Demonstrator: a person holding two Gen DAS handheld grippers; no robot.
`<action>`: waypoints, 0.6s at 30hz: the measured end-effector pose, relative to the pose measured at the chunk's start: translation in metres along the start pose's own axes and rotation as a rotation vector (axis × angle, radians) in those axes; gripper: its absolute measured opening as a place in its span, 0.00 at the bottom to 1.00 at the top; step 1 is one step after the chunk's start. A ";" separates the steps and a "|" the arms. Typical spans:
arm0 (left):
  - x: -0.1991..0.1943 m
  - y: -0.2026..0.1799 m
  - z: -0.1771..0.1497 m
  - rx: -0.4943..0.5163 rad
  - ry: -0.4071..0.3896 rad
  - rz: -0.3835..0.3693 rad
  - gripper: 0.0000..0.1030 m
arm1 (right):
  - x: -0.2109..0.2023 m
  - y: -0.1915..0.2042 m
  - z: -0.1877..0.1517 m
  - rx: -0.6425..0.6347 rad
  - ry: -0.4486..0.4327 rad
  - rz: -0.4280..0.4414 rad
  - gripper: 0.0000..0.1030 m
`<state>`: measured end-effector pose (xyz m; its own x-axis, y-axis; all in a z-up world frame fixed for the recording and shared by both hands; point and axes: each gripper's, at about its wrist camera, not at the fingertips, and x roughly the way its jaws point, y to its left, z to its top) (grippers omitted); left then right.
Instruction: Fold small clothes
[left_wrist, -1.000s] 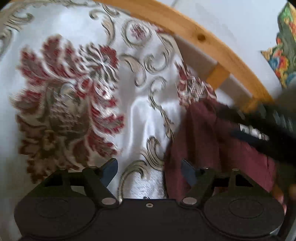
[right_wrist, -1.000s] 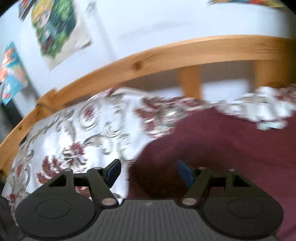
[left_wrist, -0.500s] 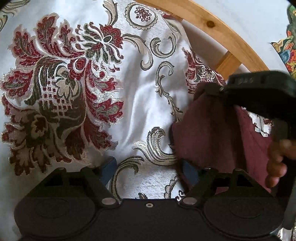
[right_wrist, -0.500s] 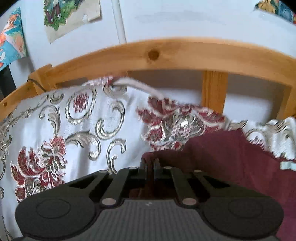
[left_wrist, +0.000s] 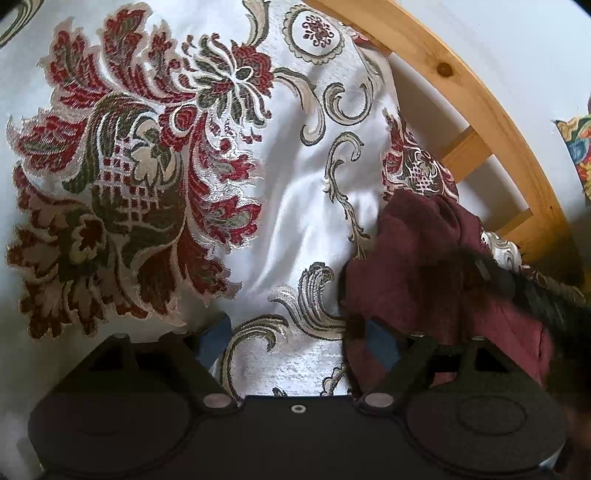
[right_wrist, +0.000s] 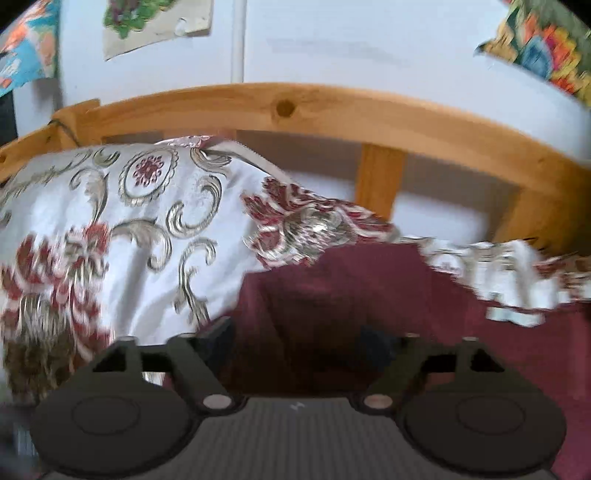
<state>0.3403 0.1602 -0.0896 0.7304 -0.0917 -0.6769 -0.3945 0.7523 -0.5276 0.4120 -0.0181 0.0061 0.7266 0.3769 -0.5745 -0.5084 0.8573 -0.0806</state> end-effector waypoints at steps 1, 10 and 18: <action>0.000 0.000 0.000 -0.006 0.001 -0.003 0.84 | -0.013 -0.002 -0.009 -0.024 -0.001 -0.022 0.91; 0.005 -0.026 -0.018 0.200 0.031 0.075 0.99 | -0.128 -0.014 -0.107 -0.111 0.087 -0.149 1.00; 0.000 -0.042 -0.039 0.326 0.009 0.172 0.99 | -0.230 -0.036 -0.186 0.115 0.062 -0.186 1.00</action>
<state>0.3352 0.1031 -0.0875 0.6637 0.0495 -0.7464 -0.3115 0.9255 -0.2156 0.1771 -0.2006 -0.0104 0.7713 0.1892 -0.6077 -0.3098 0.9457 -0.0988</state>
